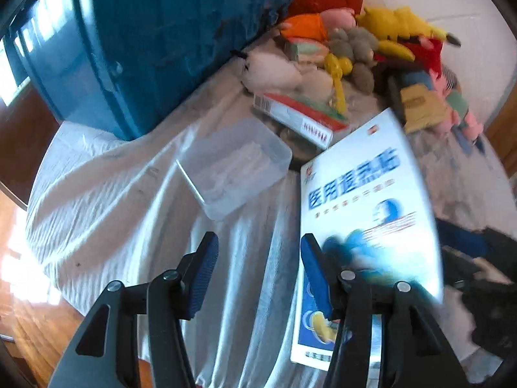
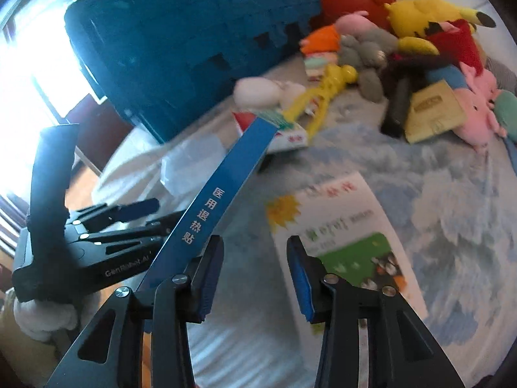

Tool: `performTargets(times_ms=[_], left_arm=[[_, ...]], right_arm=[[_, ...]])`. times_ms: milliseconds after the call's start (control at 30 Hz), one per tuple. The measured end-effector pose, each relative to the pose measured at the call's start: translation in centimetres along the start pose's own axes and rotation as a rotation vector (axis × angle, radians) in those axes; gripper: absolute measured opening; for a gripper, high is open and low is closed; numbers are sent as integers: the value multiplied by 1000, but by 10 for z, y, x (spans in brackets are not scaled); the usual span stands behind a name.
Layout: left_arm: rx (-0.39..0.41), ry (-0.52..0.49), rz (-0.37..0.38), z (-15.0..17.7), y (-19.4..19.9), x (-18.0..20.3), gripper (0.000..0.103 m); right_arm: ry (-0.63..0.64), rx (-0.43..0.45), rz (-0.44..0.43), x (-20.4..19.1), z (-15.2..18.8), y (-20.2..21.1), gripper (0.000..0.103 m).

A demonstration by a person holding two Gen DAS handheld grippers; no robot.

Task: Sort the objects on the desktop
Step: 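Grasp the blue-white cooling patch box edgewise with the left tool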

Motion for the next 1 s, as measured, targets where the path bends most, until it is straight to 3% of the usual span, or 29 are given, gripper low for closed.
performTargets(times_ms=[33,200,467,500,567,633,700,767,800,1000], left_arm=[[15,3,8,-5,8,-2,54],[97,24,62,-24,53,-10,81],[1,-80,86,-6,39,17,82],[-7,-99,65,-3,36,19,79],[-42,-108,40,2,28,19,46],[-56,-92,36,4,24,18,29],[-42,-91,42,6,25,19,29],[-33,-98,43,7,25,23,25],[-30,-99,49,8,25,27,24],[-33,-85,36,18,19,42,19]], right_arm=[[11,1,-4,-6,-3,-1,42],[28,-4,-41,-31,-12,-13,47],[8,-37,-77,-40,-1,-26,47],[7,-38,-82,-41,0,-27,47],[2,-37,-77,-40,3,-26,47],[-2,-25,-26,-28,7,-18,48],[-18,-14,25,-7,14,-5,54],[-22,-6,96,18,21,6,92],[-22,-3,131,31,25,12,100],[-21,22,219,80,39,38,103]])
Point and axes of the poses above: each gripper's, at about its wrist camera, not at the fingertips, and y roughly against the way its jaws point, x to its right, z to its underside, the point moved 7 cm from there along -y, roughly the way its jaws point, and after that the axes turned 1 degree about z, right-handed, at the moved point
